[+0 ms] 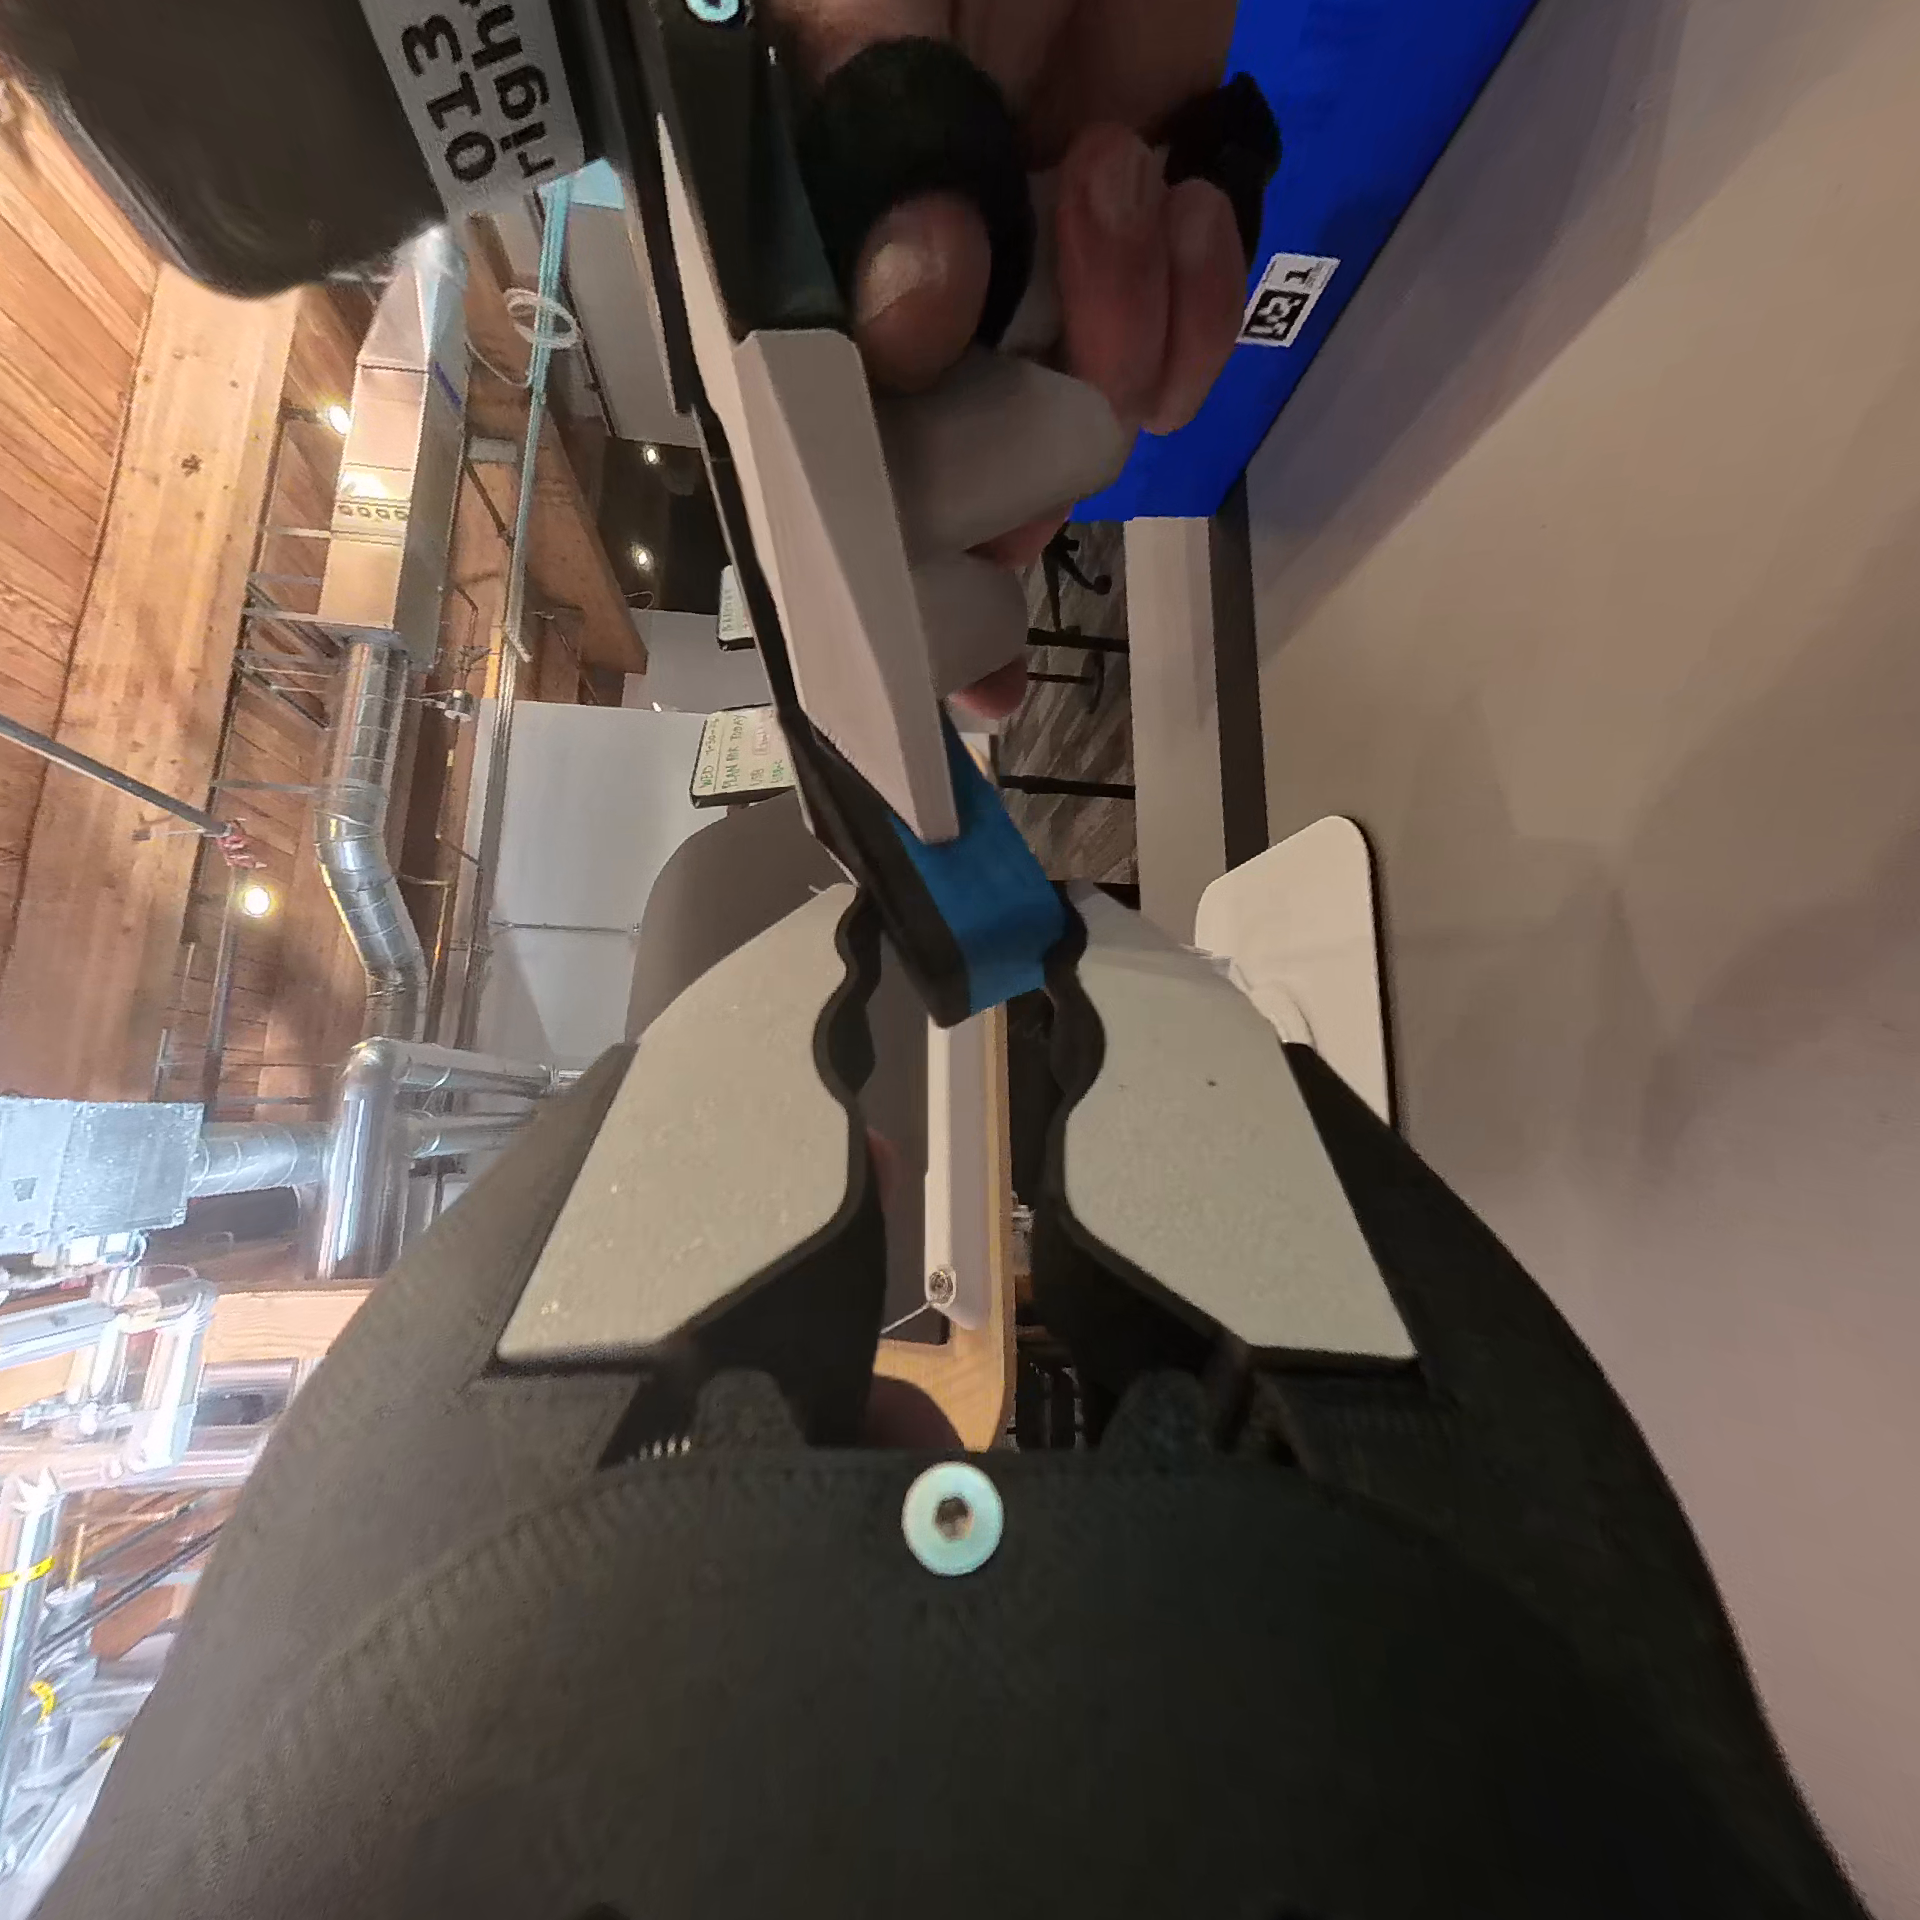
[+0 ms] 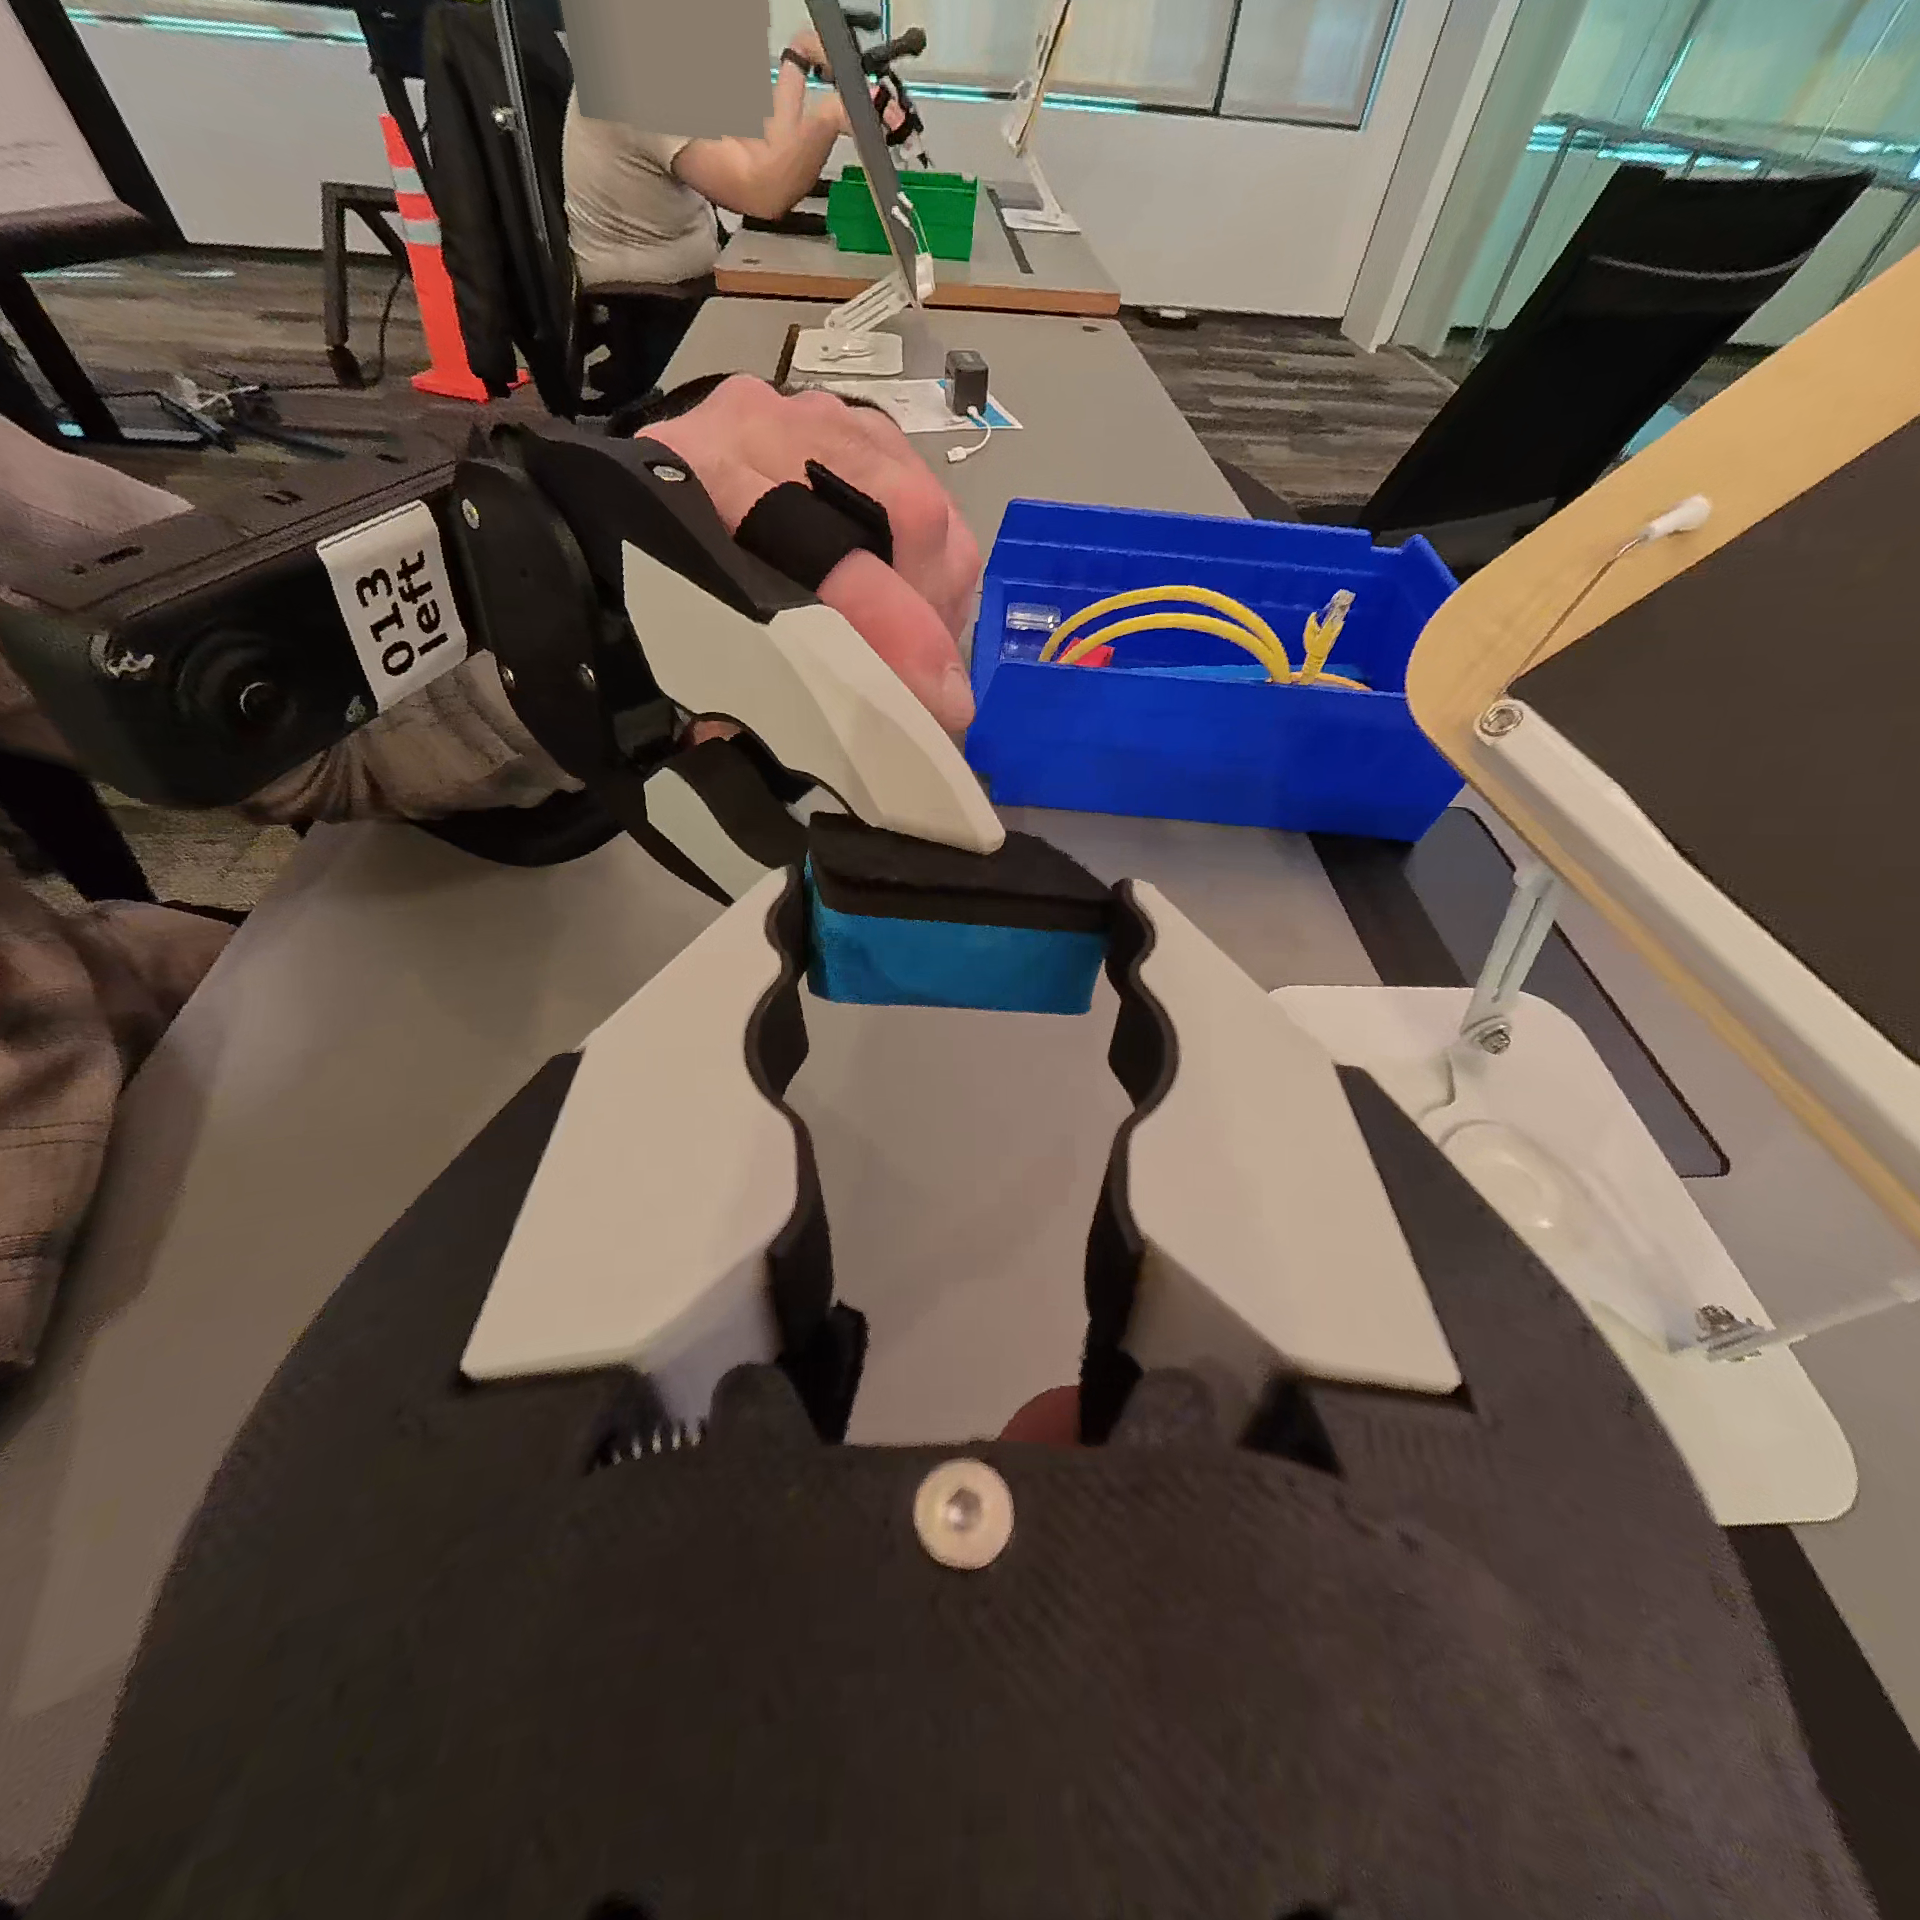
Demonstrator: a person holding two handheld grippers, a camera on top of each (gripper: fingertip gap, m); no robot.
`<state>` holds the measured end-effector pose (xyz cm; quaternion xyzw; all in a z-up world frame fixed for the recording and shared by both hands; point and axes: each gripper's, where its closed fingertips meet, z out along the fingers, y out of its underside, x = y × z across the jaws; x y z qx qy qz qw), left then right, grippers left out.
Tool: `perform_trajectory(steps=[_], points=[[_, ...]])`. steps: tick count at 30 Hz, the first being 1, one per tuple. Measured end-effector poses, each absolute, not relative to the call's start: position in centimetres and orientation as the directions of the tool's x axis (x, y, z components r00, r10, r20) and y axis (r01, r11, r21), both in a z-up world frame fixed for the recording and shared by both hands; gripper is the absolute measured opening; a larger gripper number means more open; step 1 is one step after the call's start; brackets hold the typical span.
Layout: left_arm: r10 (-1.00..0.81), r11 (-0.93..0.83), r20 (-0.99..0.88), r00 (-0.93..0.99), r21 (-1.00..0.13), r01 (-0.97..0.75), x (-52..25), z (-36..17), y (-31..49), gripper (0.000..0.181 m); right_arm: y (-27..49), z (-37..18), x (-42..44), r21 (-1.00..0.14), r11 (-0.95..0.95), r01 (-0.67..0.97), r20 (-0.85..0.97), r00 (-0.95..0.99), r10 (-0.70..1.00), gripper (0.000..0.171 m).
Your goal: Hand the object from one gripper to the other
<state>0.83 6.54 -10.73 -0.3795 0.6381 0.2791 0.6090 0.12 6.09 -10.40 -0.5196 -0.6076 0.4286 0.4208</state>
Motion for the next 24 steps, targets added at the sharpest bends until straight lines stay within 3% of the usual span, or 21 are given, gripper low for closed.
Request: perform_trajectory(steps=[2,4,7,9,12,15,17,24], points=[[-0.165,0.522,-0.983,0.085,-0.161,-0.837,0.3,-10.4,7.2,0.029,6.9,-9.9,0.1,-0.965,0.105,0.241,0.092,-0.067,0.994,0.055],[-0.251,0.434,-0.957,0.144,-0.244,-0.867,-1.0,-10.7,8.4,0.044,8.0,-8.9,0.3,-0.974,0.13,0.185,0.131,-0.008,0.991,0.055],[-0.453,0.31,-0.826,0.337,-0.5,-0.809,-2.3,-11.3,9.5,0.06,8.8,-6.9,1.0,-0.986,0.158,0.056,0.16,0.035,0.986,0.055],[-0.611,0.251,-0.638,0.468,-0.717,-0.65,-1.9,-11.2,9.3,0.06,9.0,-6.0,1.5,-0.975,0.224,-0.01,0.223,0.058,0.973,0.055],[-0.849,0.05,-0.175,0.498,-0.966,-0.253,-0.2,-9.7,7.7,0.061,8.3,-5.6,1.7,-0.933,0.355,-0.067,0.351,0.062,0.934,0.055],[-0.913,-0.241,0.249,0.324,-0.968,0.065,0.6,-8.2,6.6,0.063,7.2,-5.9,1.4,-0.868,0.492,-0.065,0.489,0.061,0.87,0.055],[-0.892,-0.377,0.403,0.207,-0.913,0.154,1.1,-8.3,6.5,0.064,6.6,-6.0,1.2,-0.825,0.561,-0.063,0.557,0.067,0.827,0.055],[-0.854,-0.493,0.518,0.06,-0.839,0.23,1.9,-8.1,5.9,0.06,6.3,-7.1,1.5,-0.693,0.72,0.045,0.721,0.043,0.692,0.055]])
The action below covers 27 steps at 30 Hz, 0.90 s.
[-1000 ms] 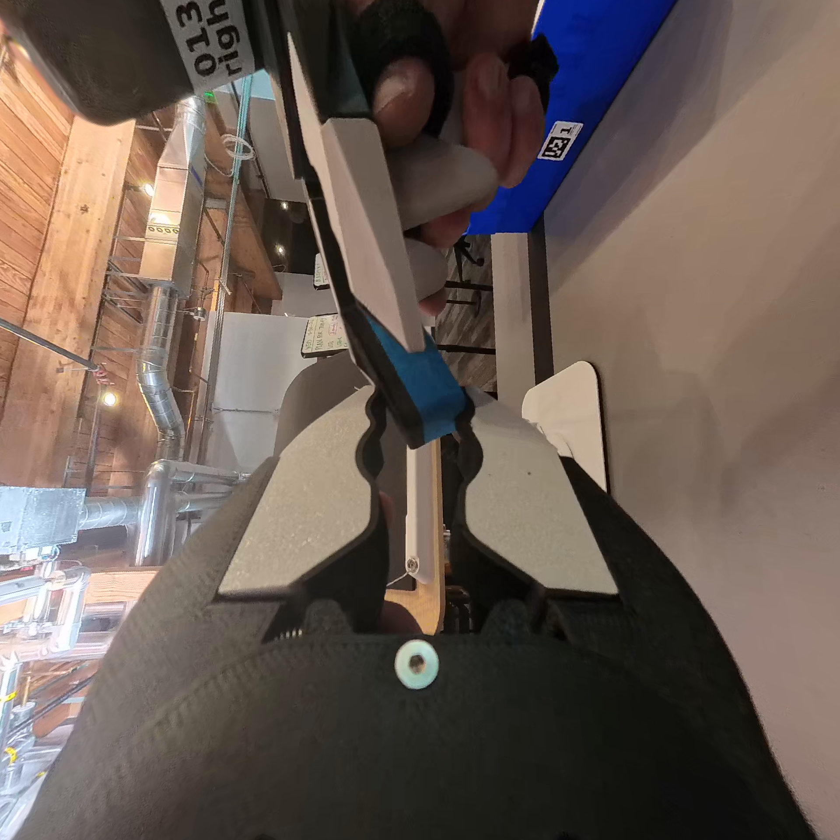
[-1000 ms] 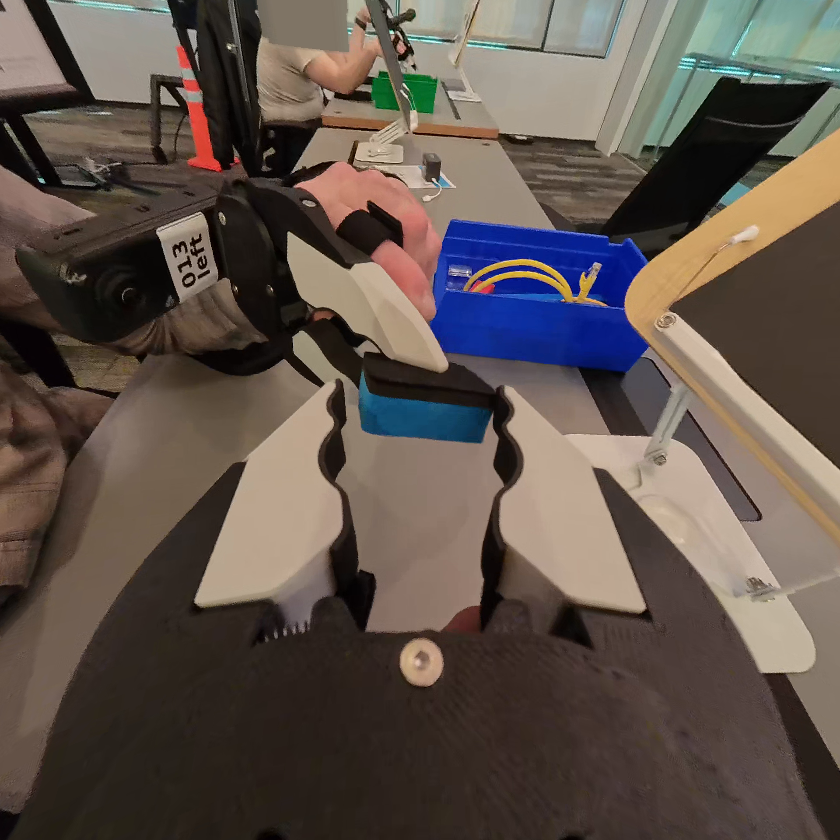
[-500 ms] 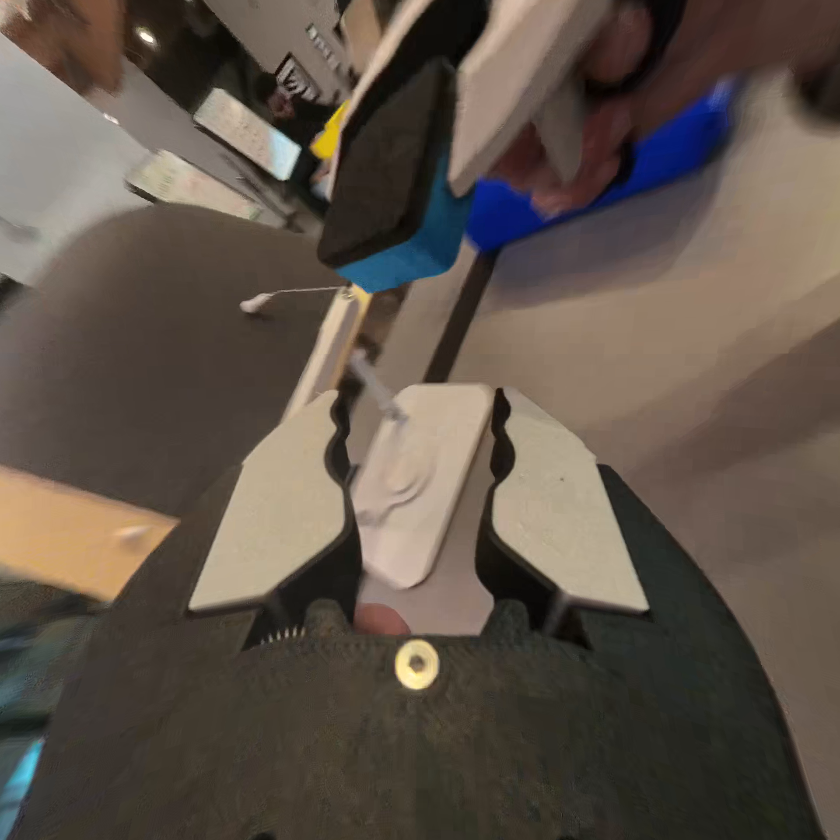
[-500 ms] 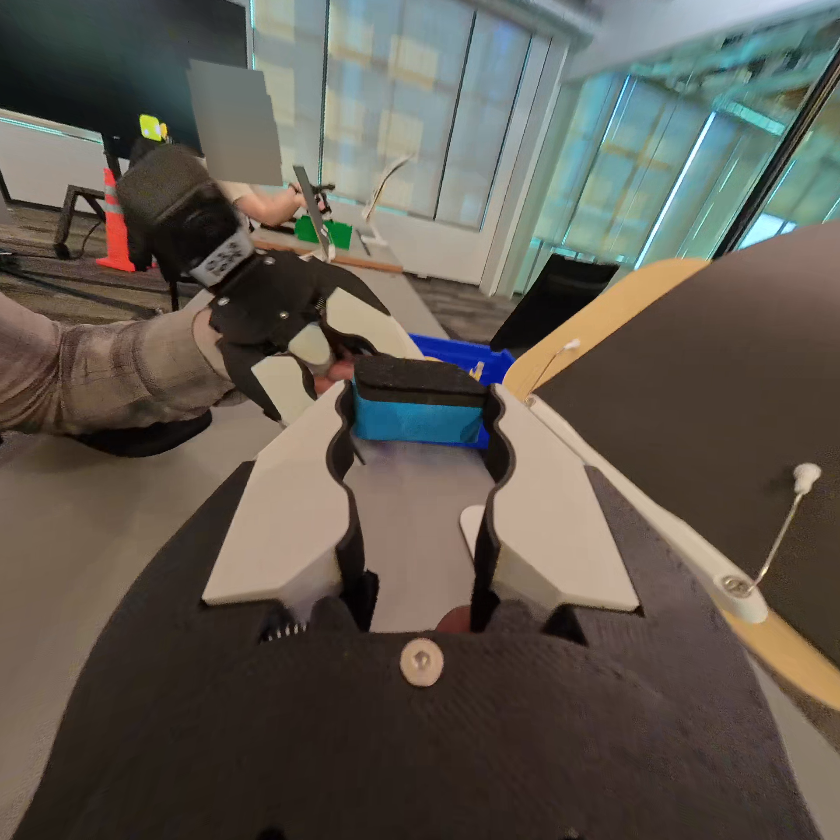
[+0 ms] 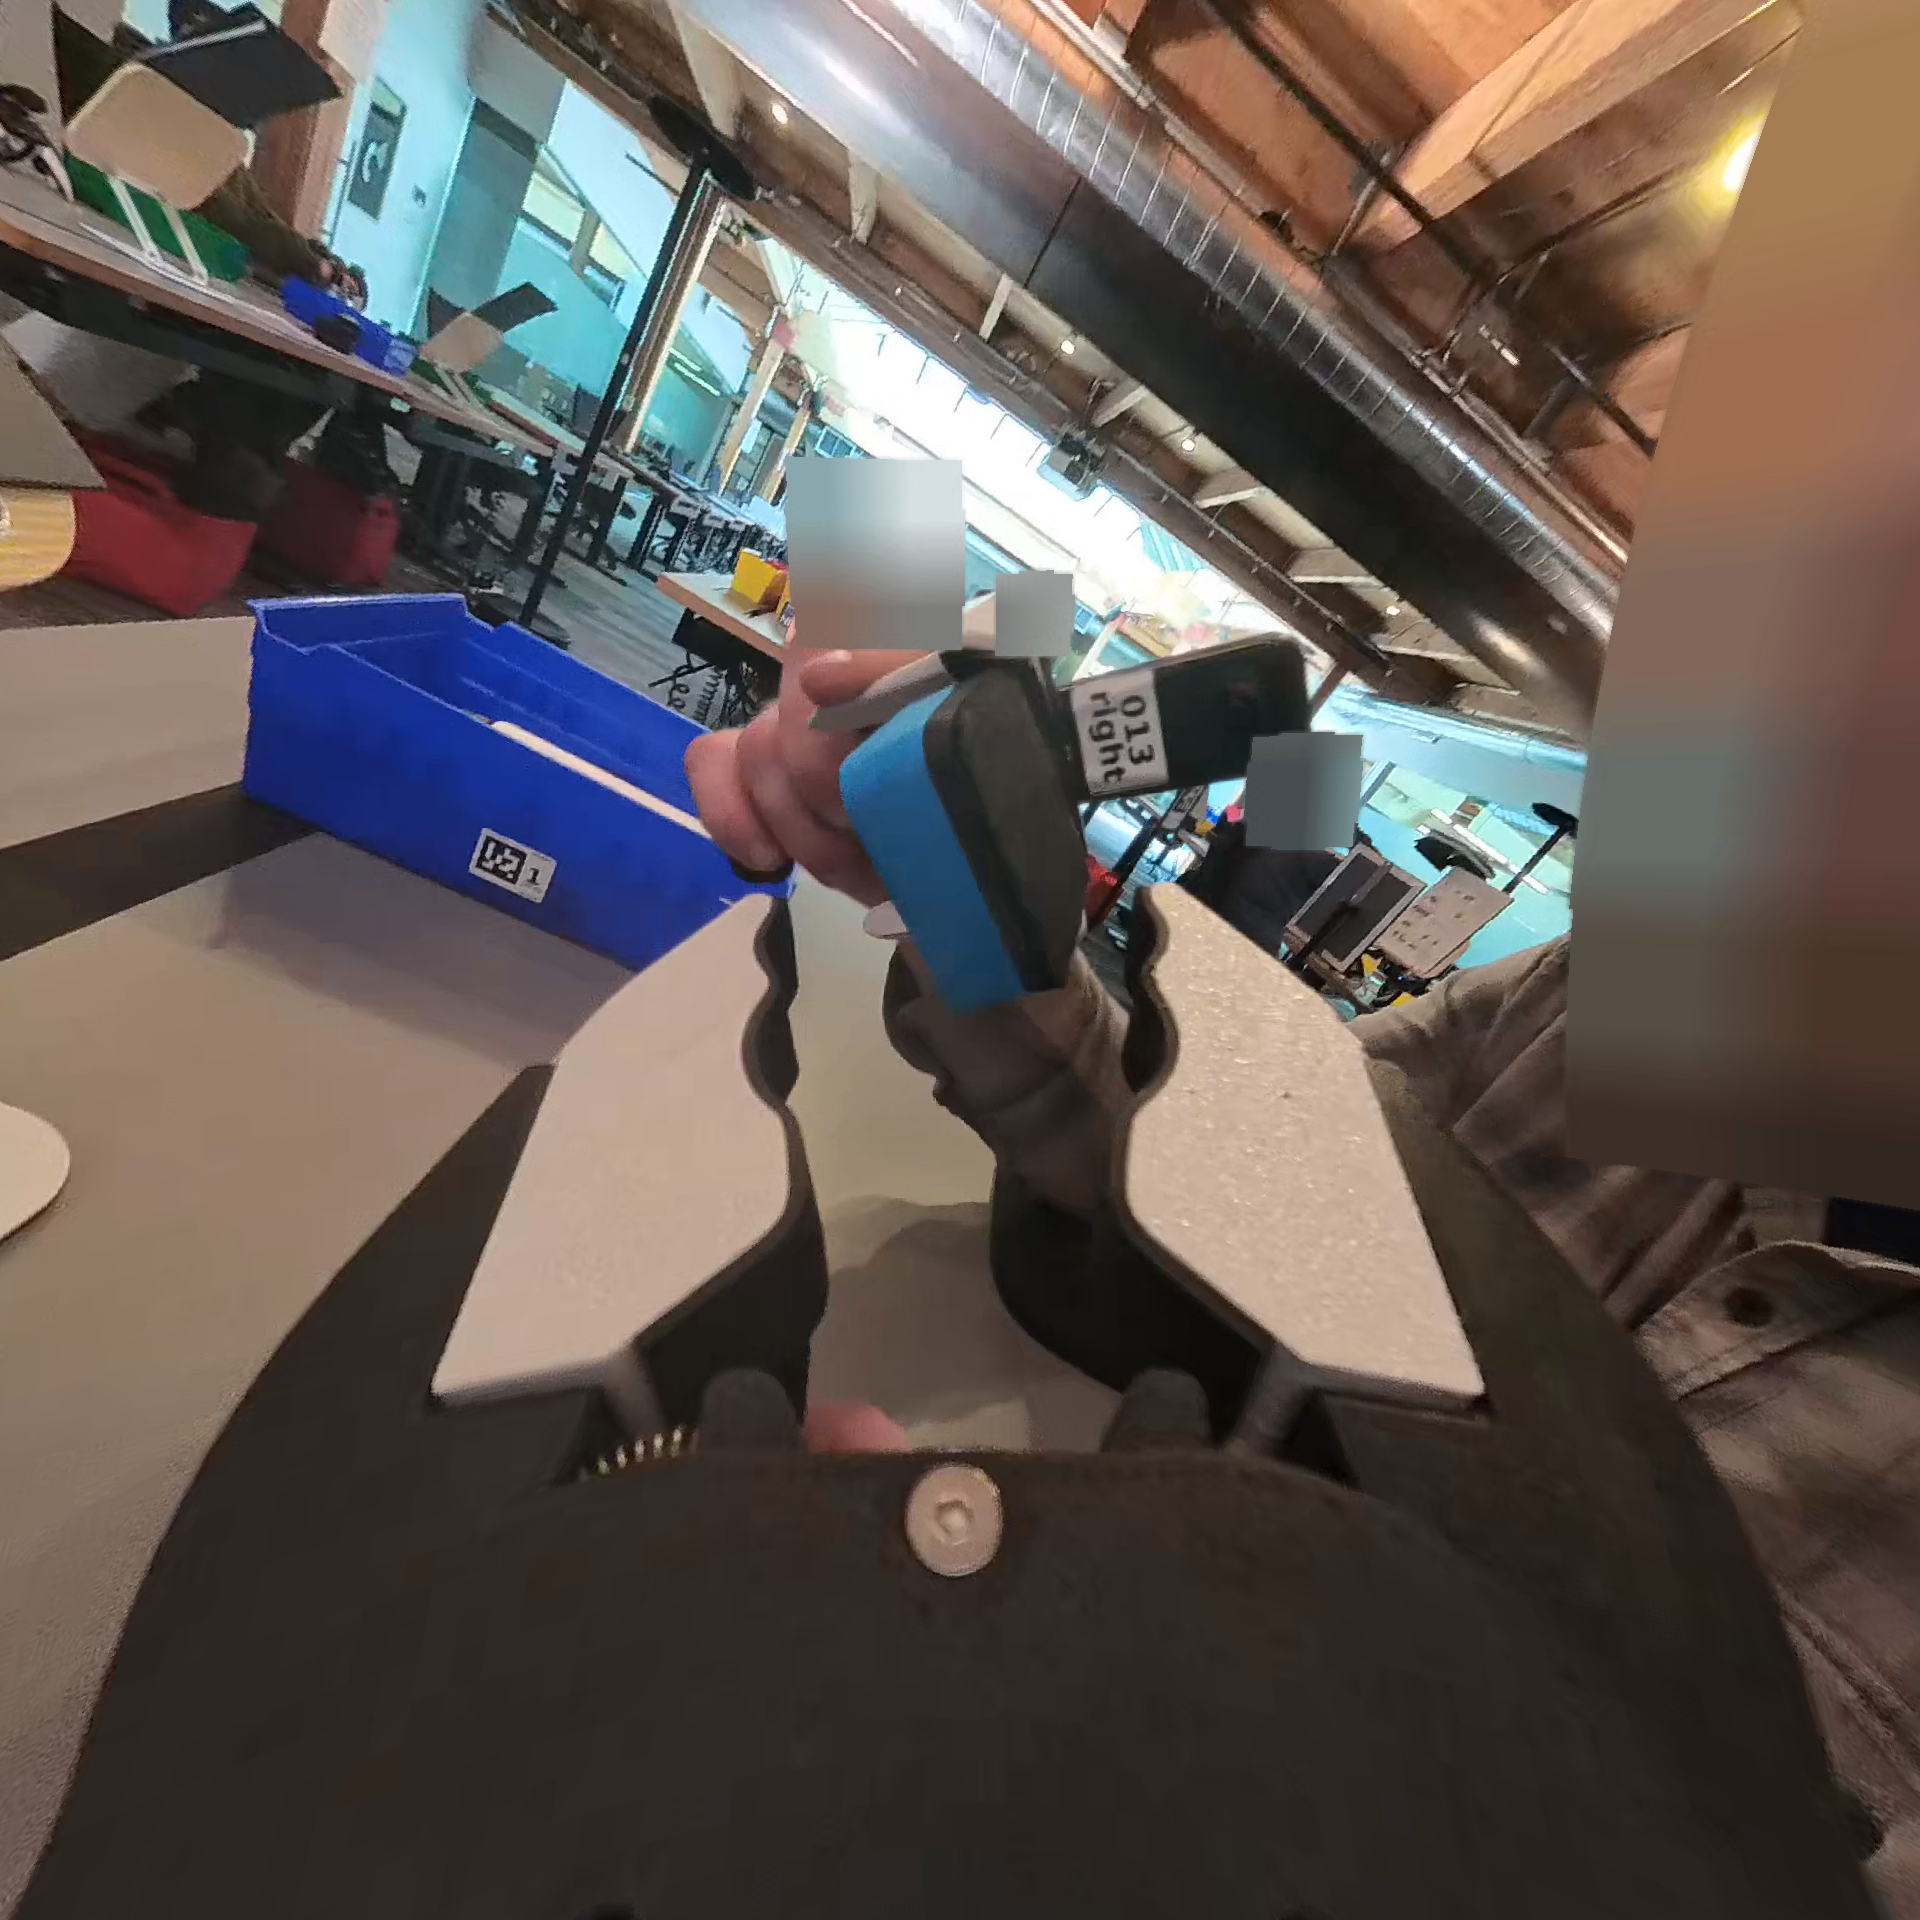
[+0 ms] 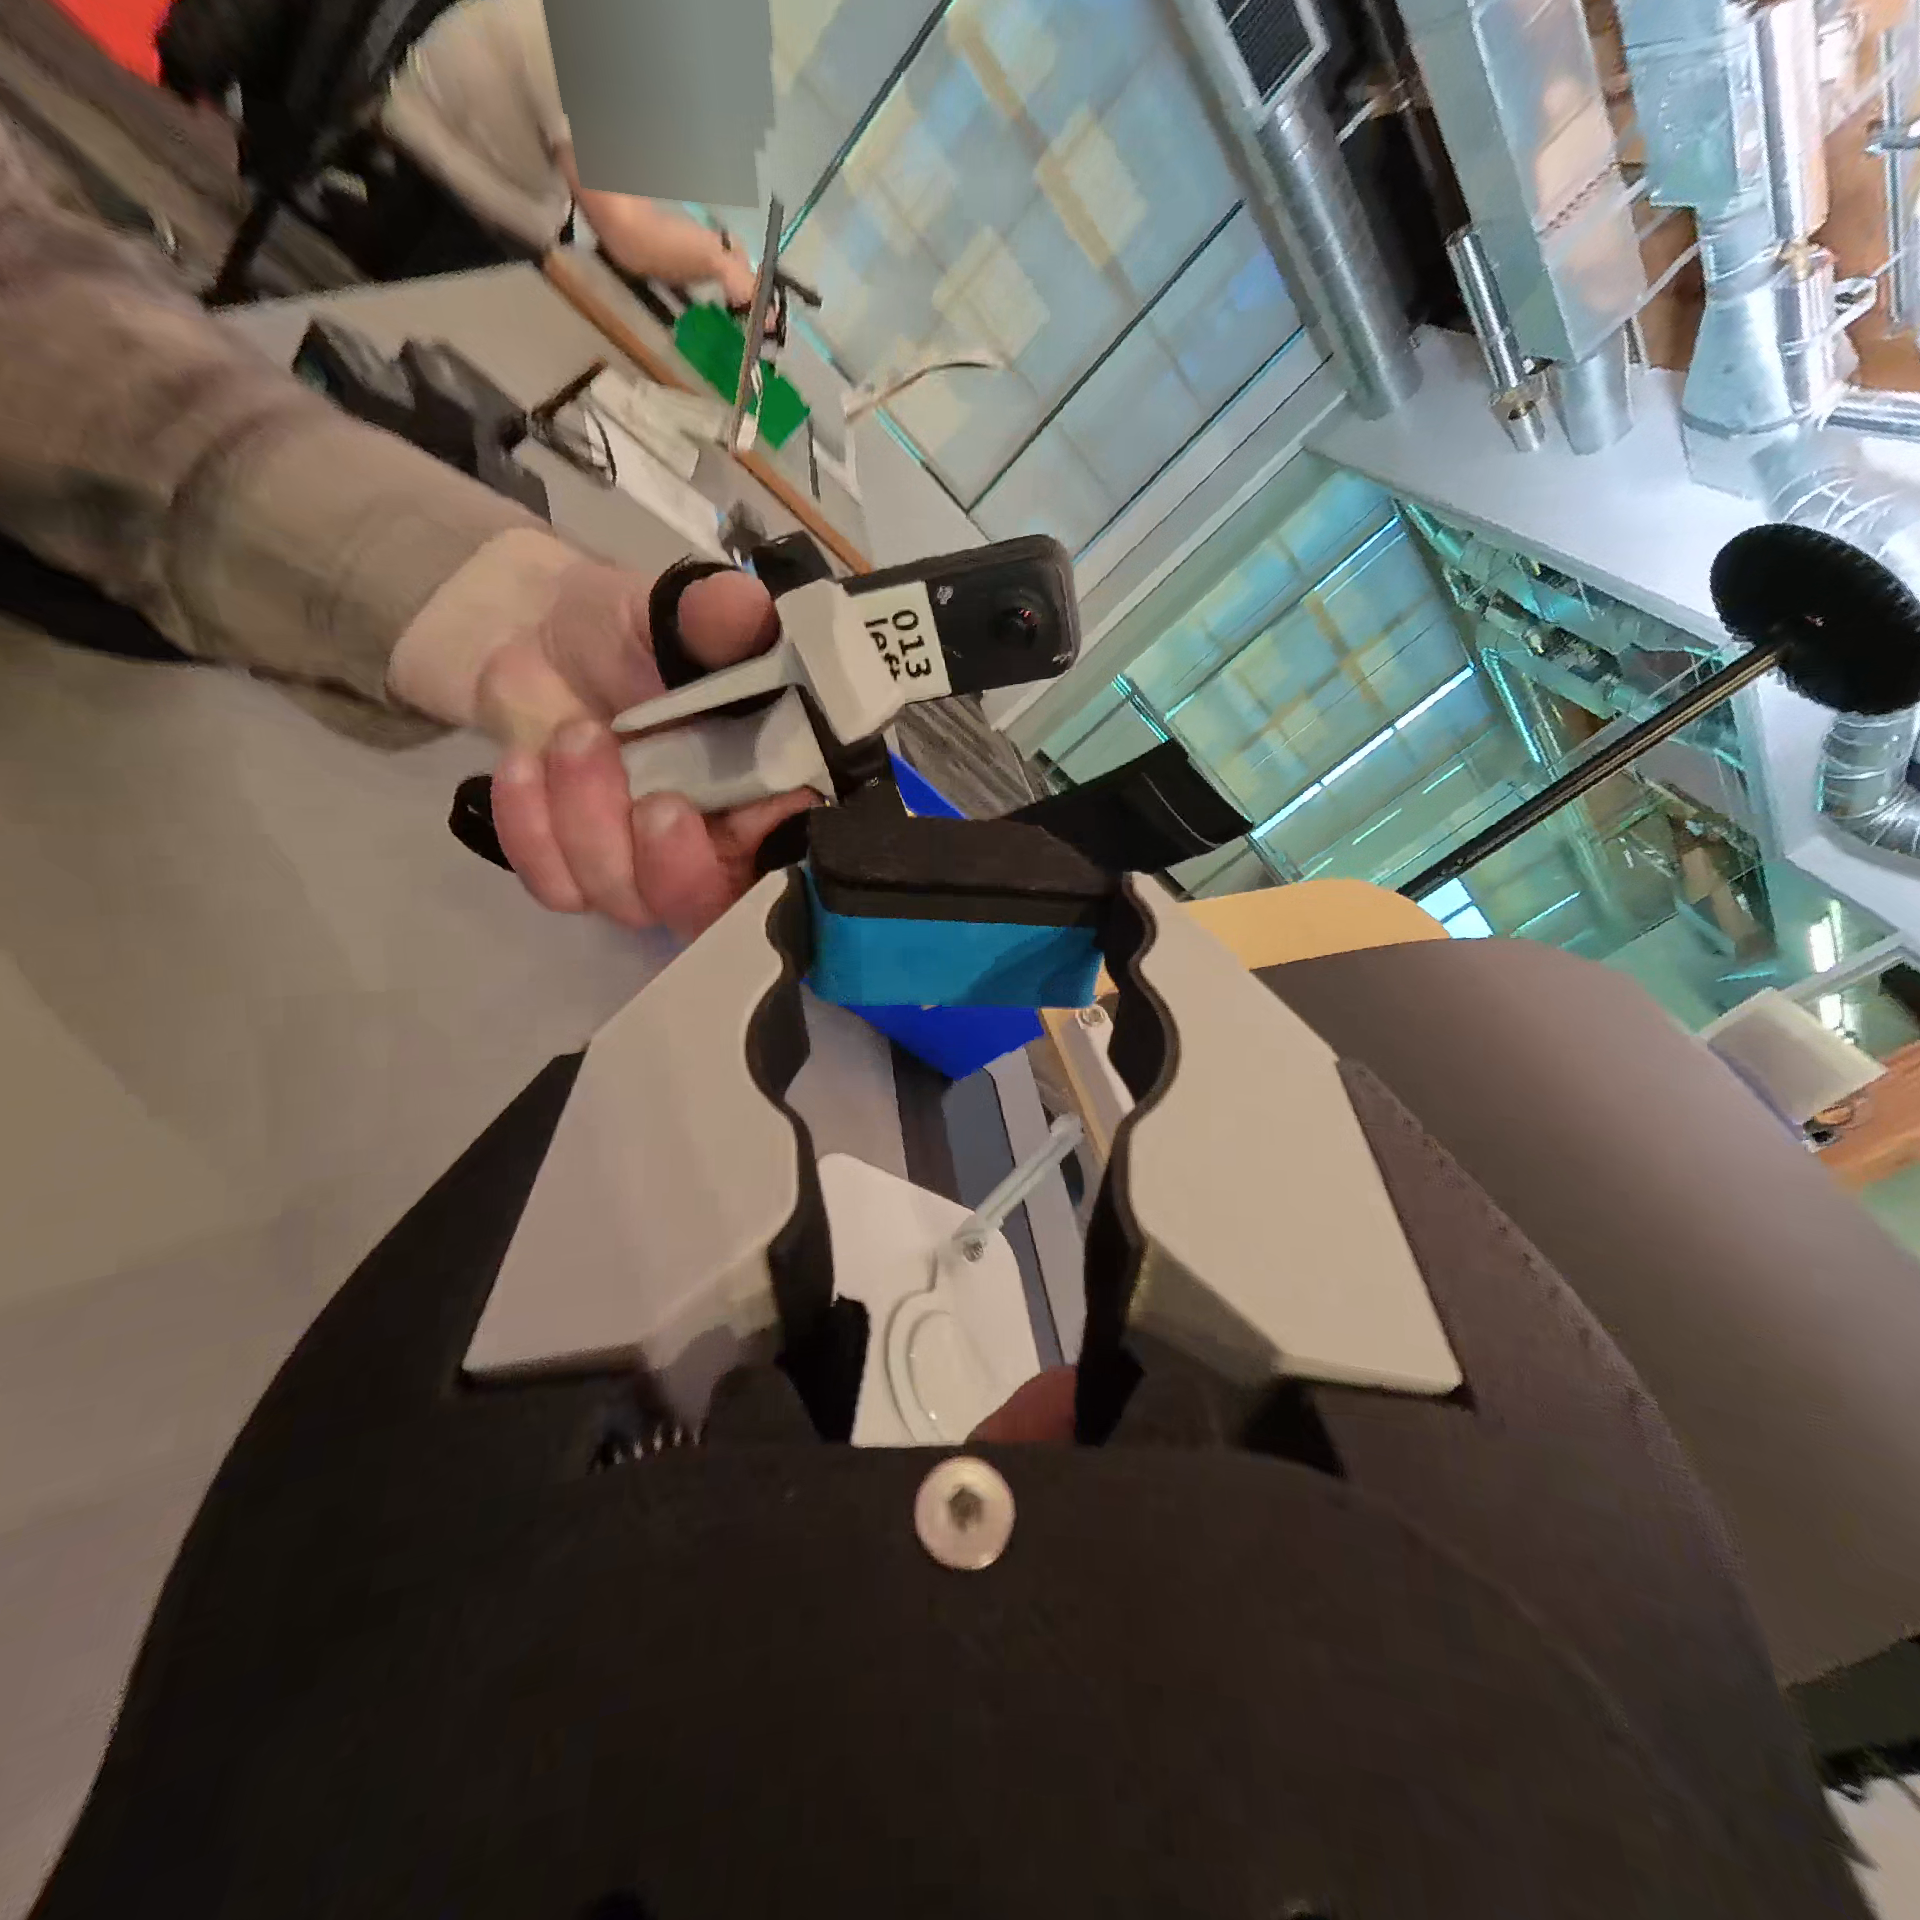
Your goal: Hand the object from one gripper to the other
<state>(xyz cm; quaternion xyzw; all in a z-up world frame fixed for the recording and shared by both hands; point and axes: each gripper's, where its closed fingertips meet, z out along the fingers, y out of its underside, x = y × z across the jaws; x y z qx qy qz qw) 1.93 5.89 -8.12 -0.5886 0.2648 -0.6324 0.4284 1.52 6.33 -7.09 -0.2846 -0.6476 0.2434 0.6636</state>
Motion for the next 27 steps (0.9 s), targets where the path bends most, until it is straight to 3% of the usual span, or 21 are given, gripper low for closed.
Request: perform_trajectory(steps=[3,5,9,11,14,16,18,22,24,27], points=[[-0.858,-0.494,0.511,0.046,-0.847,0.198,2.8,-8.6,5.3,0.053,5.8,-7.7,0.8,-0.634,0.768,0.087,0.772,0.022,0.635,0.055],[-0.869,-0.47,0.491,0.064,-0.859,0.204,3.0,-8.6,5.2,0.035,5.4,-7.9,0.4,-0.609,0.788,0.095,0.792,0.014,0.611,0.055],[-0.888,-0.409,0.441,0.133,-0.887,0.214,2.6,-8.7,5.8,0.026,6.1,-8.3,0.4,-0.597,0.788,0.153,0.799,0.02,0.601,0.055],[-0.901,-0.348,0.382,0.203,-0.919,0.185,2.2,-8.9,6.3,0.025,6.7,-9.0,0.7,-0.599,0.777,0.196,0.793,0.005,0.61,0.062],[-0.902,-0.141,0.153,0.404,-0.988,0.059,1.2,-9.5,7.7,0.025,7.5,-9.5,1.5,-0.66,0.711,0.242,0.732,-0.005,0.681,0.071],[-0.864,0.036,-0.073,0.497,-0.996,-0.083,0.8,-9.5,8.0,0.025,7.7,-9.3,2.2,-0.688,0.684,0.243,0.704,-0.005,0.71,0.062],[-0.792,0.185,-0.312,0.524,-0.942,-0.281,0.8,-10.1,8.1,0.025,7.5,-9.0,2.7,-0.718,0.654,0.236,0.671,-0.014,0.742,0.054],[-0.62,0.353,-0.669,0.41,-0.704,-0.617,0.9,-12.2,8.2,0.025,6.5,-9.2,2.8,-0.704,0.667,0.244,0.673,-0.069,0.736,0.043],[-0.567,0.379,-0.748,0.344,-0.608,-0.698,1.2,-13.0,8.2,0.025,6.0,-10.3,2.5,-0.662,0.69,0.292,0.69,-0.119,0.714,0.042],[-0.543,0.399,-0.786,0.295,-0.55,-0.733,1.9,-13.5,7.8,0.025,6.1,-12.0,2.0,-0.584,0.719,0.377,0.719,-0.171,0.674,0.037]])
